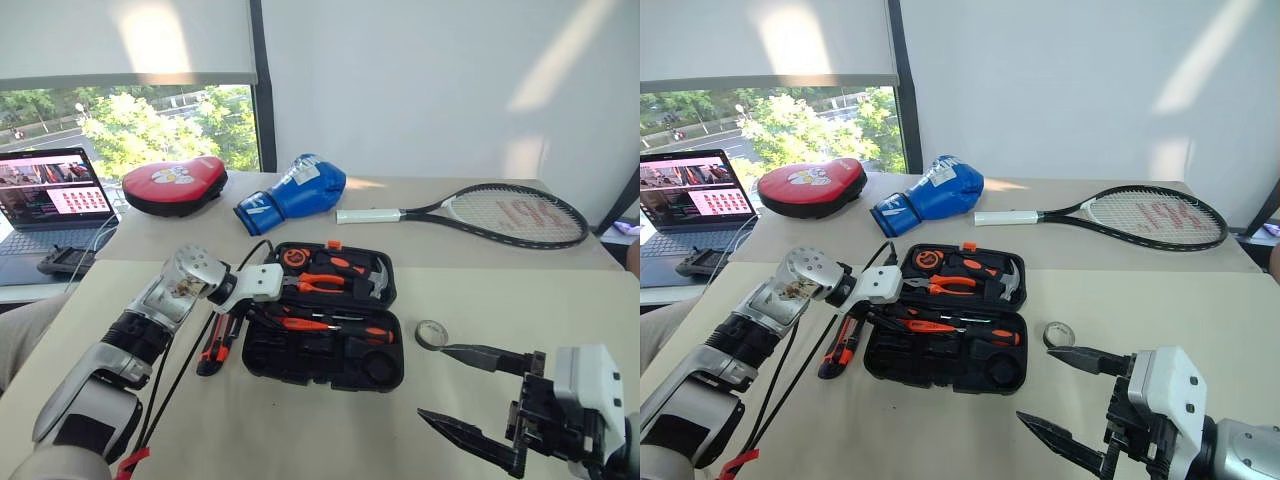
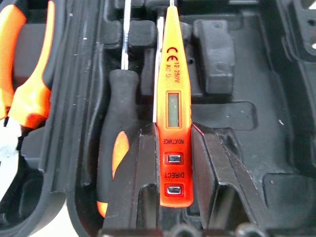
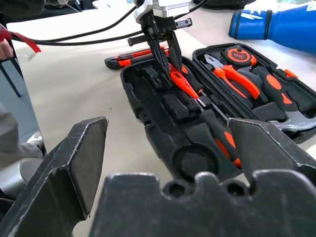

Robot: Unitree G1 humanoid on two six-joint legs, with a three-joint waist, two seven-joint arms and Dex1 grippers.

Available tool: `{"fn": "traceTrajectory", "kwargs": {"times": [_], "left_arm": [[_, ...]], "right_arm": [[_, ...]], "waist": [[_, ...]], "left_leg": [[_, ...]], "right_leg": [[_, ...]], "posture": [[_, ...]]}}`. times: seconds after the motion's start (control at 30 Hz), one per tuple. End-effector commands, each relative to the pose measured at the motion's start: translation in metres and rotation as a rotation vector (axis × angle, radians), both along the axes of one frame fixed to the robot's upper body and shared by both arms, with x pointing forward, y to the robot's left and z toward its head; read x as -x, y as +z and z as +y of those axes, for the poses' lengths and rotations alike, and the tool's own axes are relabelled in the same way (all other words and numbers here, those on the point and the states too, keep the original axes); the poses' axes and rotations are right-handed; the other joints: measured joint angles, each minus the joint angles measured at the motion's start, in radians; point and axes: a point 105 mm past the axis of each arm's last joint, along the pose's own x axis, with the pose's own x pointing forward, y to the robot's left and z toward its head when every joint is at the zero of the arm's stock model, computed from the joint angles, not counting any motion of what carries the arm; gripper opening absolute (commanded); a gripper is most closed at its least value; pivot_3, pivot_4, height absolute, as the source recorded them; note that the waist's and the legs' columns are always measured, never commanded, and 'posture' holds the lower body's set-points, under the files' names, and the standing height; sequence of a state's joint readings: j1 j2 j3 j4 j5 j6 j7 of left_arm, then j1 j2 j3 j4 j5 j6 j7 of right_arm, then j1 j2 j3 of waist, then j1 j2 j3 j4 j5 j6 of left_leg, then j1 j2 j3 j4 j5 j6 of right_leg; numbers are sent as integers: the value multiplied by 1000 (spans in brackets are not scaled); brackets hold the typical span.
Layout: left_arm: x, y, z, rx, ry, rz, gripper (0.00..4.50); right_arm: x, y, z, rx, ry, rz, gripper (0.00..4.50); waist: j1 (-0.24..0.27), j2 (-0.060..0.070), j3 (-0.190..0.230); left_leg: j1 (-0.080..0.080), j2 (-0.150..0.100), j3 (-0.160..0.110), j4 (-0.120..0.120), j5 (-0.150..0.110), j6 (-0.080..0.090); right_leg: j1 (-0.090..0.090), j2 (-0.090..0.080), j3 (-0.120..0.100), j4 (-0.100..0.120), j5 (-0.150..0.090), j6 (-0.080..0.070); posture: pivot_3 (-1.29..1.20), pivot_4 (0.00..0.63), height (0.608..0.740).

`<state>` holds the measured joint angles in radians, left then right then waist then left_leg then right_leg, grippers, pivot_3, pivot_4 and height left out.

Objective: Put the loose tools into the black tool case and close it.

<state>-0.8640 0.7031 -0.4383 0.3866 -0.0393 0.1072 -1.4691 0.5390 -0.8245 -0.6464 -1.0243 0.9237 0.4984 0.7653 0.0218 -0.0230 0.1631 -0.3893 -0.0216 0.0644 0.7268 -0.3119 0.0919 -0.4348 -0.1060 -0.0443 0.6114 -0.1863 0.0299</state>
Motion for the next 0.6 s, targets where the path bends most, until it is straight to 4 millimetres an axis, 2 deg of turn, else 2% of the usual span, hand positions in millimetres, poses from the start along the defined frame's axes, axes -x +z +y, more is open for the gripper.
{"fn": "traceTrajectory", "kwargs": {"times": [0.03,0.13,0.33,0.6], "left_arm": [[0,1,13,-52,21,7,454],[0,-4,21,-92,58,19,454],[1,-7,25,-120,92,19,454],[8,-8,13,-124,37,11,454]], "right_arm": [[5,6,0,11,1,-54,4500],[7,5,-1,17,-4,-52,4500],[8,4,-4,24,-4,-52,4500],[10,3,-7,32,-6,-53,4500]], "waist": [[-1,0,0],[-1,0,0],[-2,0,0],[-1,1,0]], "left_leg": [[0,0,0,0,0,0],[1,0,0,1,0,0],[2,1,0,1,0,-1],[2,1,0,1,0,-1]], "right_leg": [[0,0,1,0,0,0],[0,0,1,1,1,0],[1,0,2,1,1,0],[1,0,2,1,1,0]], "posture": [[0,150,740],[0,150,740],[0,150,740],[0,150,740]]}}
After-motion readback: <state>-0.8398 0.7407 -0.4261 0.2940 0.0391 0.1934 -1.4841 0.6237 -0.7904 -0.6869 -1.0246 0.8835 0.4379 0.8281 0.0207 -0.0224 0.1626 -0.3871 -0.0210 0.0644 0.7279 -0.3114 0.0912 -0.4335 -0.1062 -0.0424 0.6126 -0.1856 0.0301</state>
